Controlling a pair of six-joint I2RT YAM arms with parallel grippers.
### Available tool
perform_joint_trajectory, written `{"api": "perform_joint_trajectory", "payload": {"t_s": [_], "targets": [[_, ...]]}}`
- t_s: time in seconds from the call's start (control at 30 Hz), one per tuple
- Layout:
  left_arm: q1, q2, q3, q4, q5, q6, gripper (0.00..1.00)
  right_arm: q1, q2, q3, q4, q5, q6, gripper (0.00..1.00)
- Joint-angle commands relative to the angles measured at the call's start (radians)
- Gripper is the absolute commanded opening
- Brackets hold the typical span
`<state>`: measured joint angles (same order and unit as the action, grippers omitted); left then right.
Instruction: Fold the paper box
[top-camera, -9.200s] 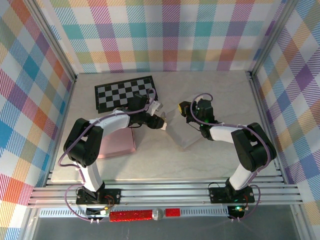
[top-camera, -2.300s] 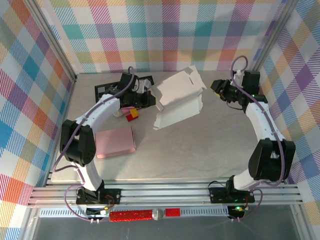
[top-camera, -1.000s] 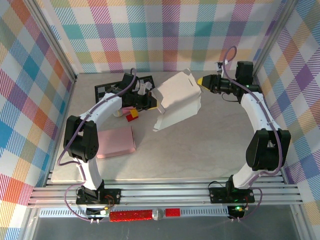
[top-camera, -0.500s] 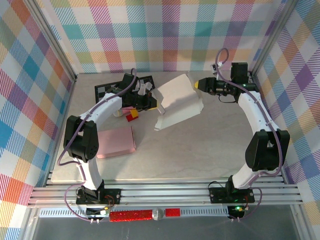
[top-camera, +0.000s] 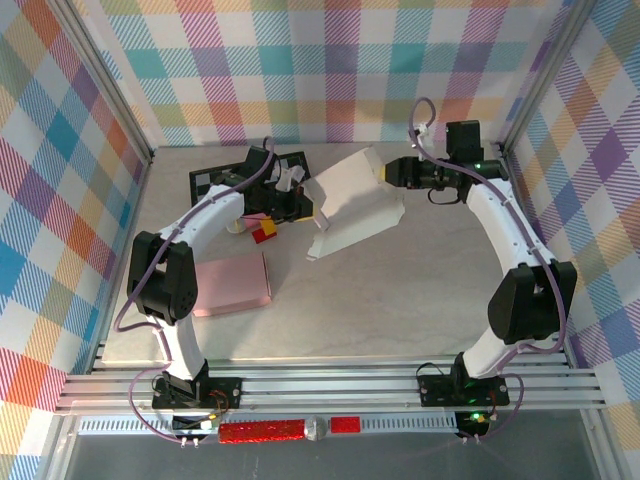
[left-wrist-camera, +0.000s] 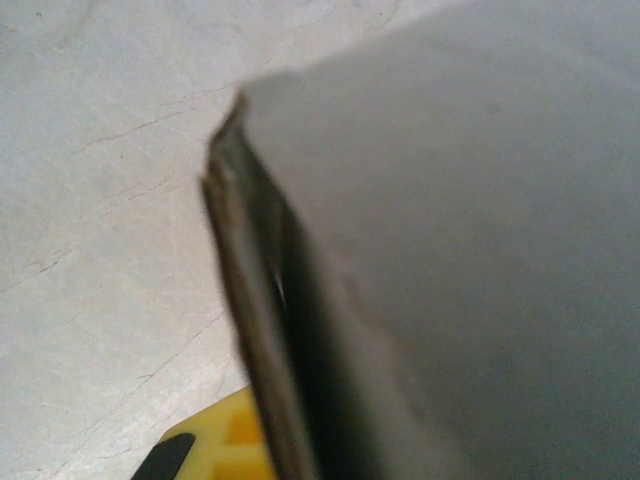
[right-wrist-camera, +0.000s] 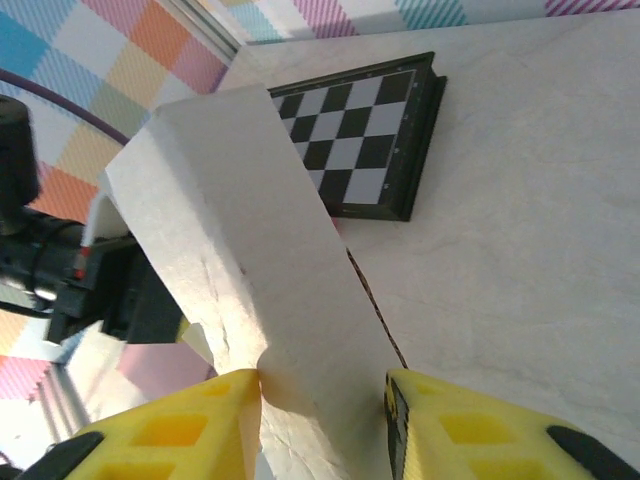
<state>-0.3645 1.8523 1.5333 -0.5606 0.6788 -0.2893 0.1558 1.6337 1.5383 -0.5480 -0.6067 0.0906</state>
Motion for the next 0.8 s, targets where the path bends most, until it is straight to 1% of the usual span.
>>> {"api": "perform_joint_trajectory", "payload": {"t_s": [0.0, 0.17, 0.3, 0.4, 0.5, 0.57, 0.7, 0.77], "targets": [[-0.017, -0.024, 0.051, -0.050, -0.002, 0.051, 0.00, 0.030, -0.018, 0.026, -0.047, 0.118, -0.082, 0.37], [-0.032, -0.022, 0.073, -0.093, -0.026, 0.084, 0.00, 0.064, -0.004, 0.051, -0.093, 0.198, -0.144, 0.35], [-0.040, -0.024, 0.079, -0.108, -0.039, 0.097, 0.00, 0.084, 0.004, 0.057, -0.101, 0.268, -0.161, 0.34], [-0.044, -0.024, 0.088, -0.123, -0.045, 0.108, 0.00, 0.107, 0.007, 0.061, -0.101, 0.339, -0.178, 0.38], [-0.050, -0.022, 0.100, -0.145, -0.052, 0.124, 0.00, 0.122, 0.022, 0.070, -0.106, 0.383, -0.180, 0.38], [-0.053, -0.020, 0.105, -0.150, -0.053, 0.129, 0.00, 0.129, 0.034, 0.080, -0.109, 0.401, -0.217, 0.38], [-0.056, -0.020, 0.109, -0.157, -0.057, 0.134, 0.00, 0.134, 0.055, 0.101, -0.116, 0.426, -0.218, 0.31], [-0.059, -0.019, 0.114, -0.165, -0.061, 0.138, 0.00, 0.142, 0.066, 0.112, -0.125, 0.464, -0.213, 0.30]]}}
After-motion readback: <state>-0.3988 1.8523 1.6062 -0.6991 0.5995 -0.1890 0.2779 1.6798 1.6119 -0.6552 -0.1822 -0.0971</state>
